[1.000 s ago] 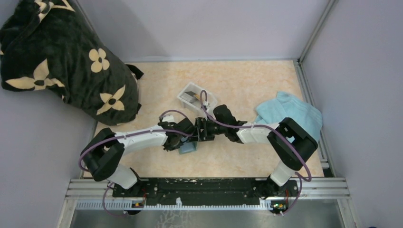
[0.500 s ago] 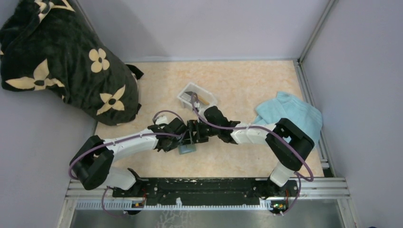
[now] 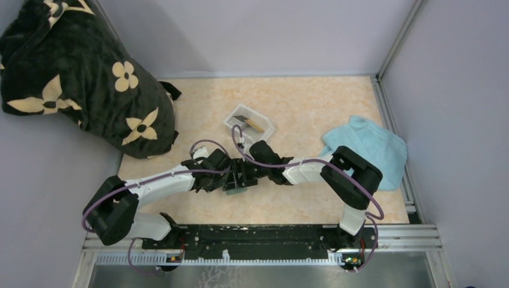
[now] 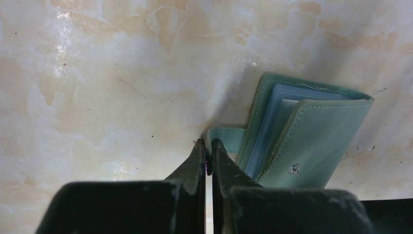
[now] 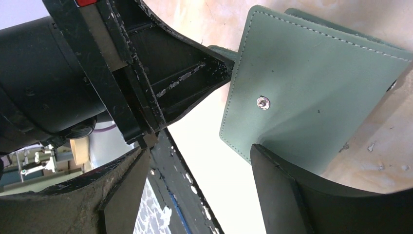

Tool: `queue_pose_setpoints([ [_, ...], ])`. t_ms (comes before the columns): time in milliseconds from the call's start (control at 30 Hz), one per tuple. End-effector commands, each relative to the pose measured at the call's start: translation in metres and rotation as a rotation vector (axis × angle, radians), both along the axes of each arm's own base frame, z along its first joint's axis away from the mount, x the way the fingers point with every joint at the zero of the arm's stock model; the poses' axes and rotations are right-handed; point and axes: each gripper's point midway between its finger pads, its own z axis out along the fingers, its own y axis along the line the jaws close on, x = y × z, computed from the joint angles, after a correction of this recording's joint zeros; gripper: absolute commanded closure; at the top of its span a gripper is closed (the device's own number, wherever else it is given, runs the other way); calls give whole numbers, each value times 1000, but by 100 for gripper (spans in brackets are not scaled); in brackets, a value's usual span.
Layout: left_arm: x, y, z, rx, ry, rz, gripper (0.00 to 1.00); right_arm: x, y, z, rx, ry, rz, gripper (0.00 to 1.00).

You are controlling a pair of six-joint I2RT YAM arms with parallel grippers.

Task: Put the credit cards into the card holder
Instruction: Close the card holder at the center of the board.

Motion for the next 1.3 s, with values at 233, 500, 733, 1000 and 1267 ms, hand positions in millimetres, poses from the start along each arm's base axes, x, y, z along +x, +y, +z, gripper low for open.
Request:
queue_pose_setpoints([
  [233,-22,13,-4,39,102,-18,100,6,7,-6,23,-39,-37,28],
  [500,-10,9,26,28,46,-11,100,12,-10,-31,-83,-34,-106,40],
  [733,6,-7,46,5,14,-48,93,12,-16,-52,-173,-12,-108,57],
  [1000,20,-30,53,-22,14,-110,73,9,-27,-76,-267,14,-101,63],
  [1267,25,-41,53,-29,29,-146,64,10,-34,-89,-337,23,-110,63],
])
